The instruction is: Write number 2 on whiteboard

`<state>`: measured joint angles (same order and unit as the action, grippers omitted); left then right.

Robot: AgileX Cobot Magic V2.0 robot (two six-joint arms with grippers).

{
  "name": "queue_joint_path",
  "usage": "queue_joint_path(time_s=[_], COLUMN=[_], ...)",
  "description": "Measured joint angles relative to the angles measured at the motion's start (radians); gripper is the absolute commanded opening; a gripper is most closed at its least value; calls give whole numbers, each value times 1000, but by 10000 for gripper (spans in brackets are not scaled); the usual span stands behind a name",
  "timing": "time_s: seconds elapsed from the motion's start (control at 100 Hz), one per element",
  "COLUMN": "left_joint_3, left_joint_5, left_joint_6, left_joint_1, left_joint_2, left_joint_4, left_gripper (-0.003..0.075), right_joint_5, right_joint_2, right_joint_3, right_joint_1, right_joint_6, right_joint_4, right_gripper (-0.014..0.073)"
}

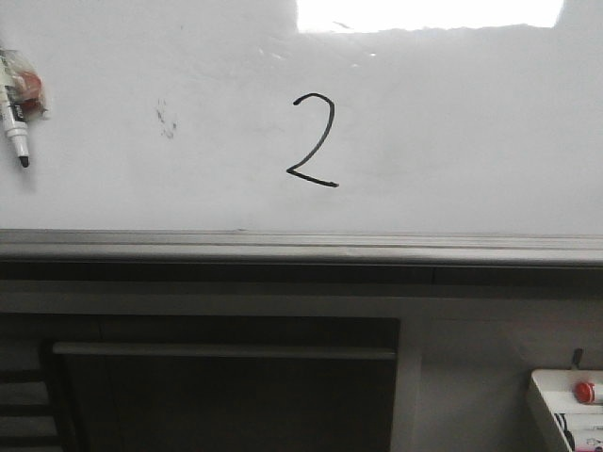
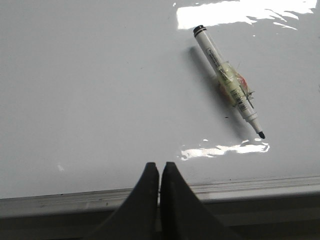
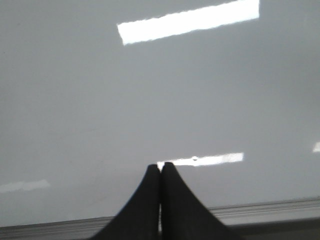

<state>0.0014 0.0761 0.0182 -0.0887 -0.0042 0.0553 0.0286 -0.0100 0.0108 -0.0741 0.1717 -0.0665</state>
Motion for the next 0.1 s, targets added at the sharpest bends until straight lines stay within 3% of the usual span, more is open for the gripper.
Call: queue_joint_path(time_s=[0.1], left_joint_3=[0], left_joint_5=[0], left_joint_6=[0], left_joint_1=[0], left_joint_2=[0], left_joint_4=[0], left_gripper=[-18], right_joint_5=[0], right_joint_2=[0], right_joint_3=[0], right_joint_1=[0], right_joint_6=[0], right_joint_4=[0], right_gripper=[-72])
